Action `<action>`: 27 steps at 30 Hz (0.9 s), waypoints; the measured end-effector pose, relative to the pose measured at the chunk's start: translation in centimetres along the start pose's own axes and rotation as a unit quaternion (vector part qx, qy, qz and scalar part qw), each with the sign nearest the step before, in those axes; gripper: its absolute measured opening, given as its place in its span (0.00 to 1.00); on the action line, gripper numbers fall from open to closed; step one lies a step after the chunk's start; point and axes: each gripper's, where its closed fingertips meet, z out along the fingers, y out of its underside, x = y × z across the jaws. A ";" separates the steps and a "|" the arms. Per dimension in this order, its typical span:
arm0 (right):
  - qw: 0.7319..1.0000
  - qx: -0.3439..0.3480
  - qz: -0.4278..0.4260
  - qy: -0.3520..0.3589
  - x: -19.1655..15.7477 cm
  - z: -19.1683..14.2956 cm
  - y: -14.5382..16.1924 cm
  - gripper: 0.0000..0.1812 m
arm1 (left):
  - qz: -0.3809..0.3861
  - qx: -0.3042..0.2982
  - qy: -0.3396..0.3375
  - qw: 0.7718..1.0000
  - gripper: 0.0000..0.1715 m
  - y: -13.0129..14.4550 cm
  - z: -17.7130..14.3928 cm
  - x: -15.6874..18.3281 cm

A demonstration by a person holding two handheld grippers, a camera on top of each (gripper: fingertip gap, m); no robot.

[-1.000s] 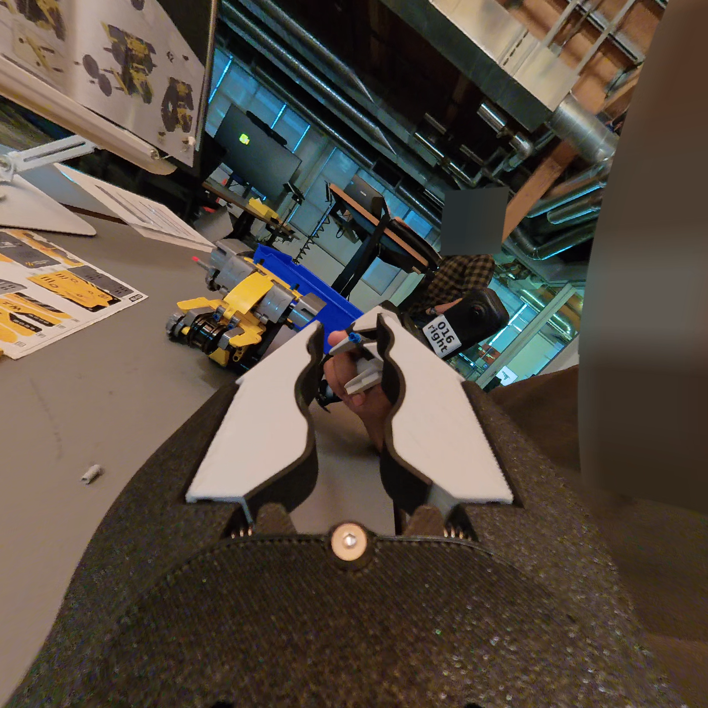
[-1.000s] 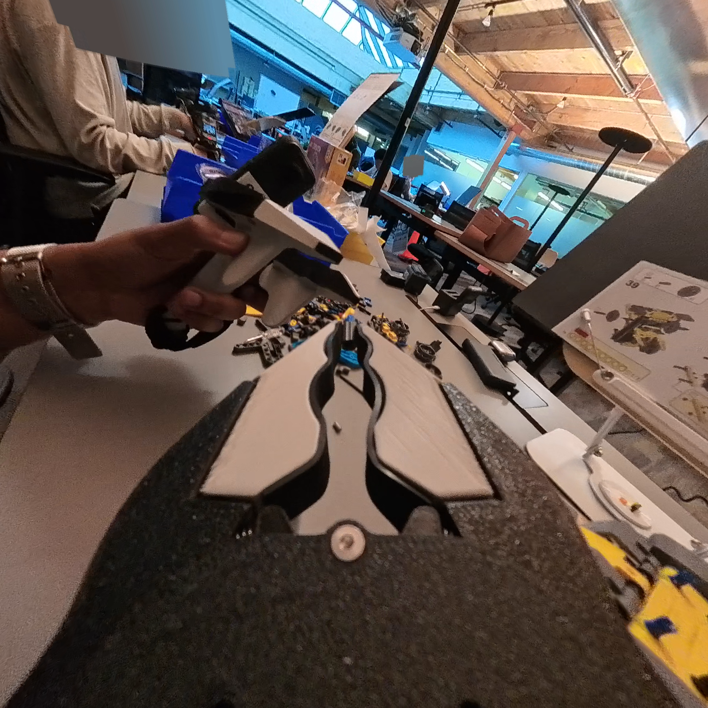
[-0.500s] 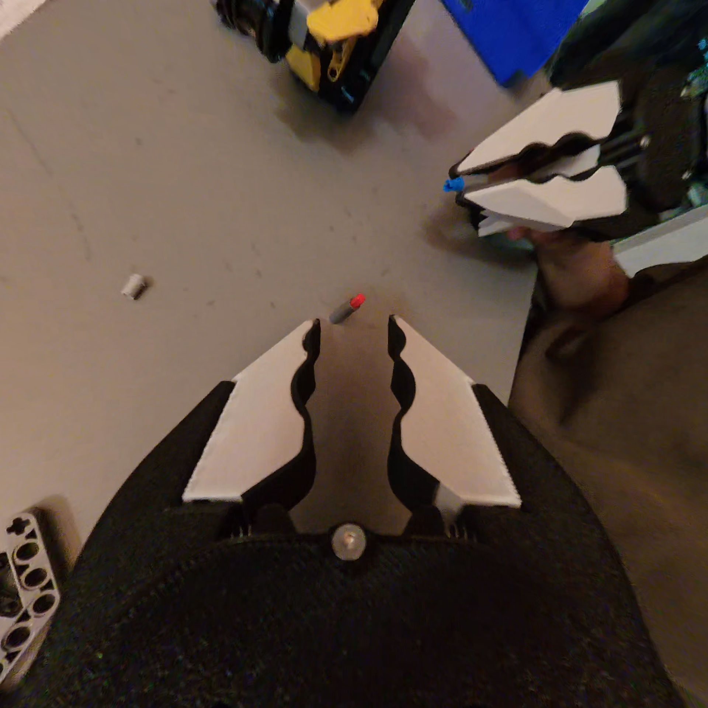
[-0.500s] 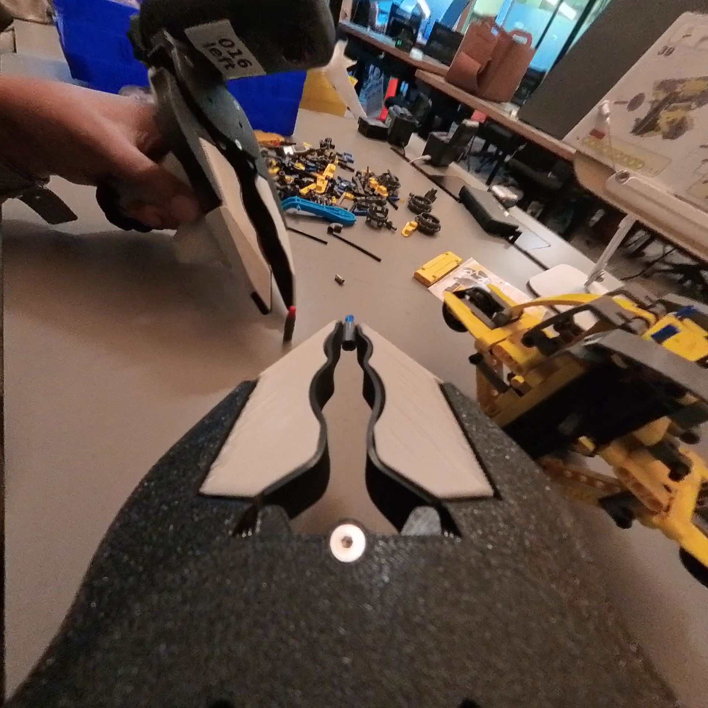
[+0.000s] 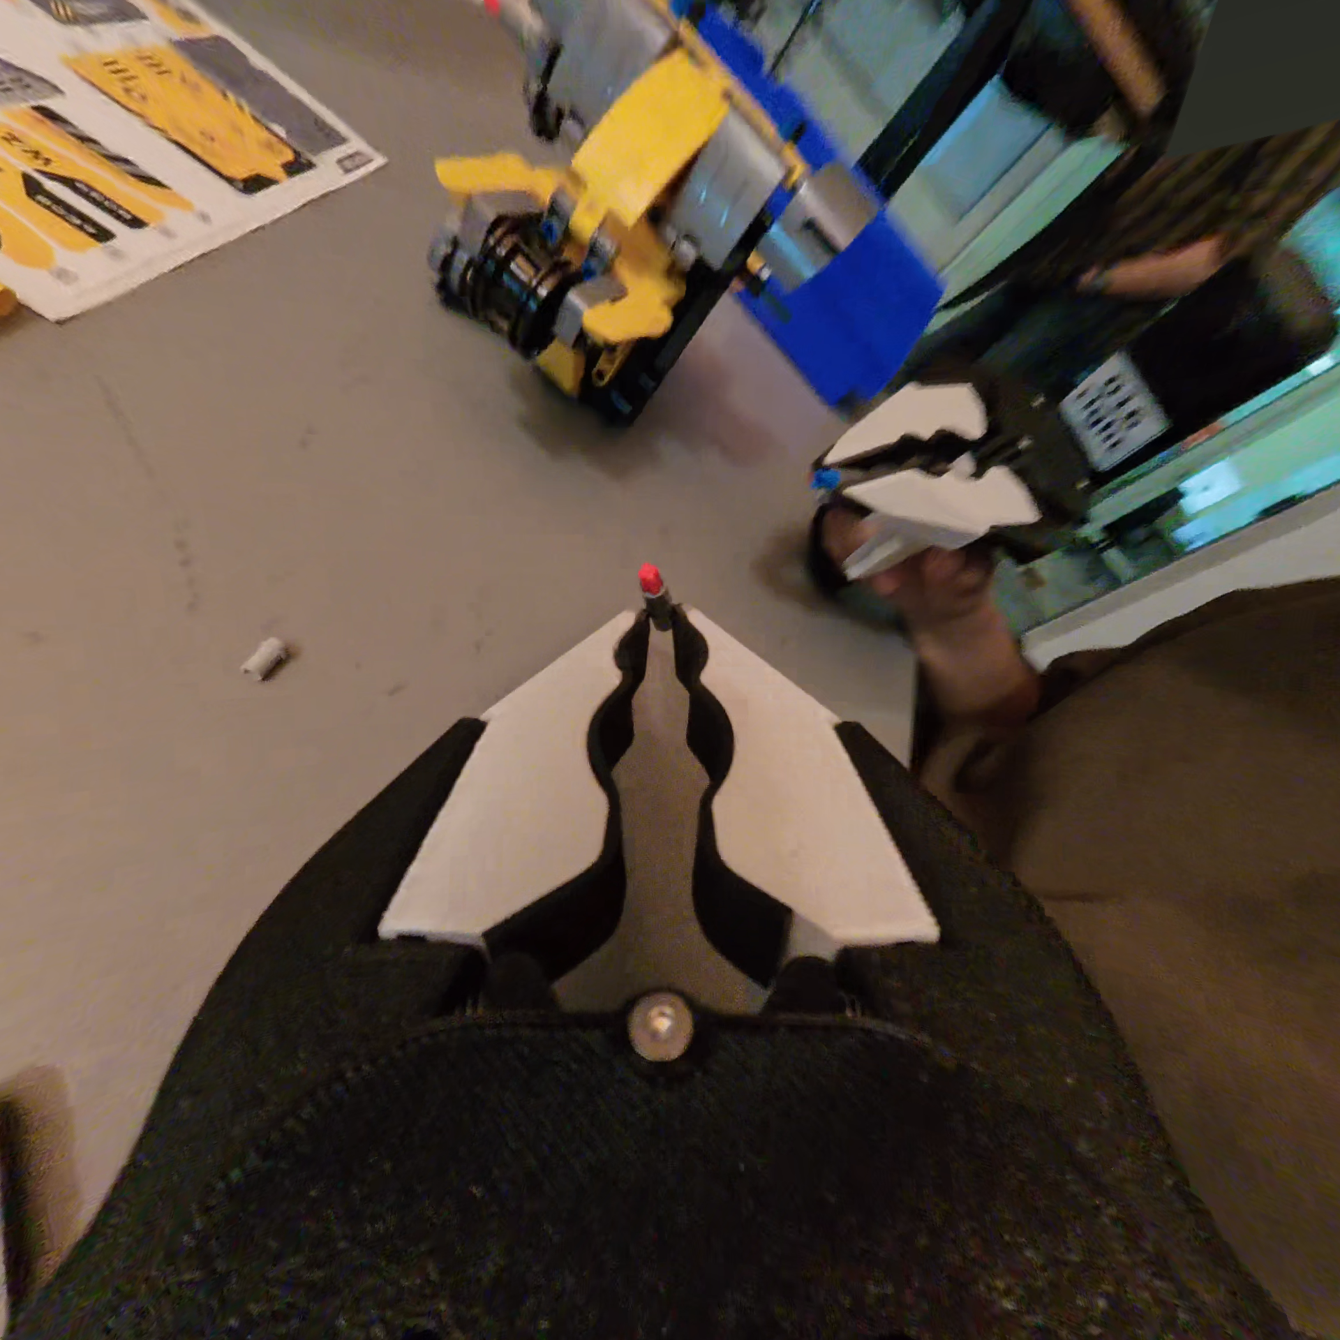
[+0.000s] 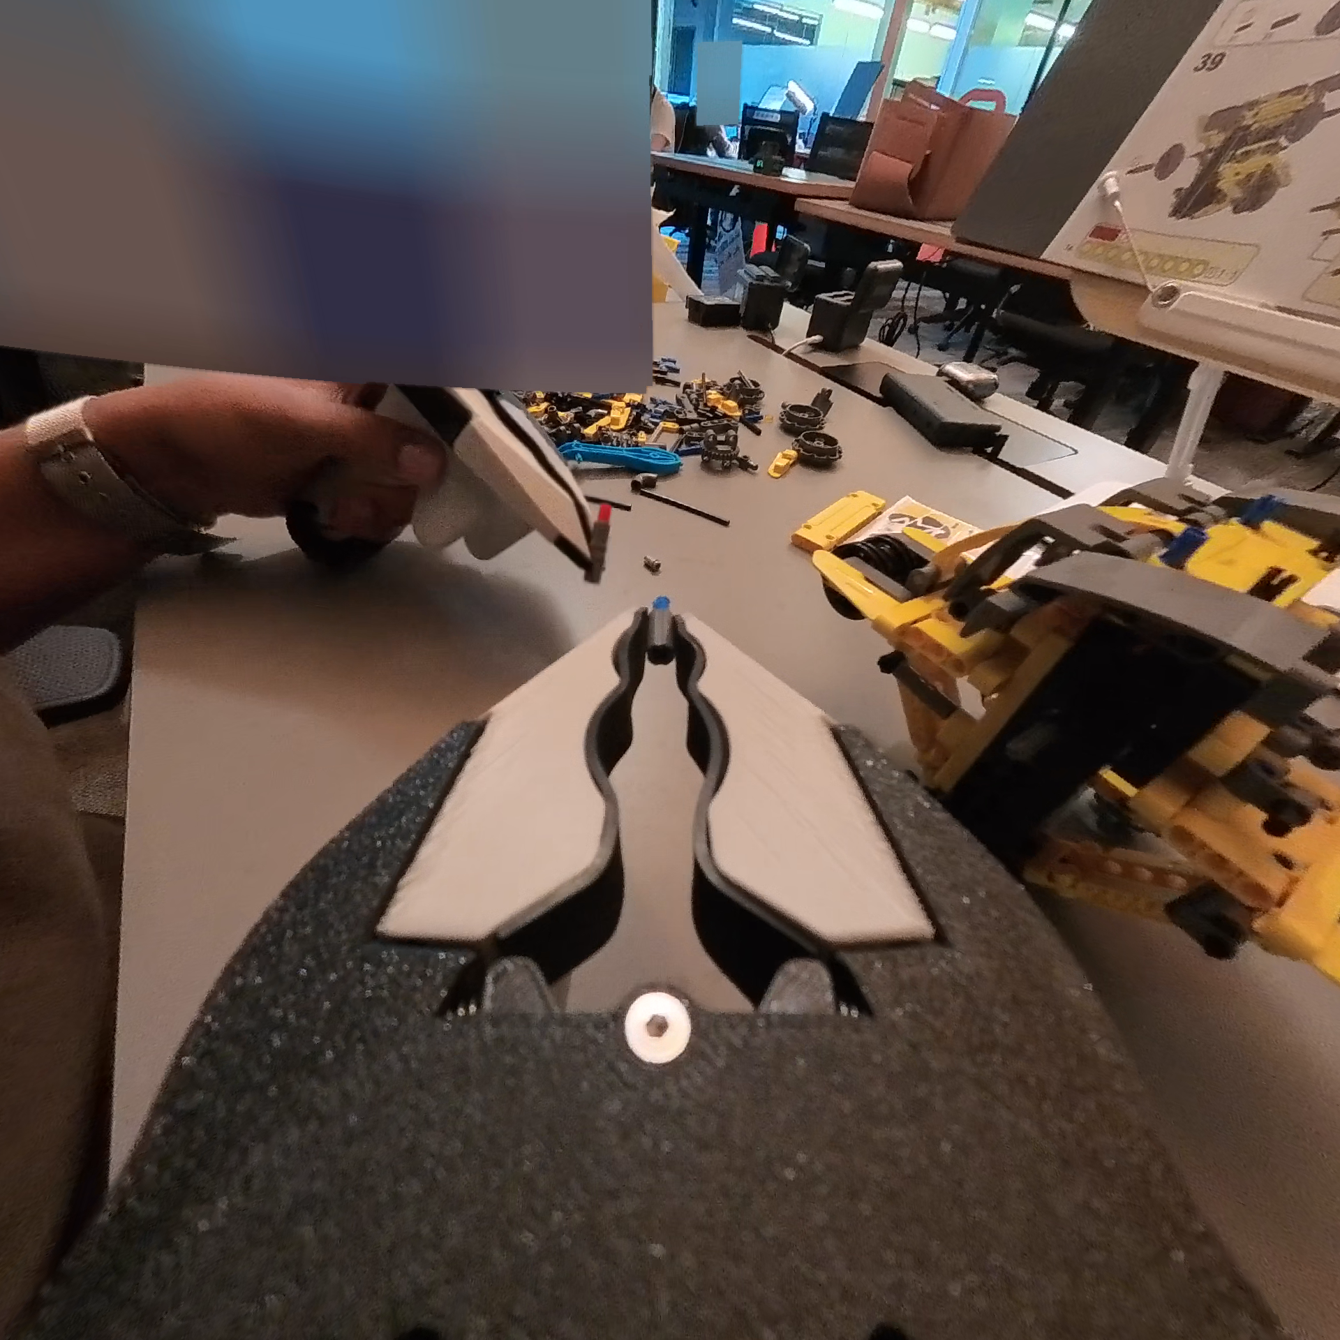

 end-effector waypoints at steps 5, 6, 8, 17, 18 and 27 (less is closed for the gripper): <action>1.000 -0.010 -0.003 0.002 0.0 0.2 0.3 0.04 | -0.021 0.031 0.045 0.998 0.03 -0.7 -0.5 0.8; 1.000 -0.012 -0.003 0.002 0.0 0.3 0.3 0.04 | -0.020 0.034 0.045 0.998 0.03 -0.8 -0.5 0.8; 1.000 -0.012 -0.001 0.000 0.0 0.3 0.3 0.03 | -0.013 0.035 0.041 0.998 0.03 -0.8 -0.5 0.8; 1.000 -0.029 0.007 -0.004 2.2 -1.7 0.4 0.03 | 0.042 0.026 -0.014 0.999 0.03 -2.2 0.7 0.6; 0.999 -0.039 -0.001 -0.006 2.5 -1.8 0.5 0.03 | 0.050 0.023 -0.026 0.998 0.03 -2.4 1.0 0.3; 0.991 -0.030 -0.015 -0.133 1.6 -1.2 0.9 0.03 | 0.145 0.017 -0.151 0.978 0.03 -4.3 2.0 -3.1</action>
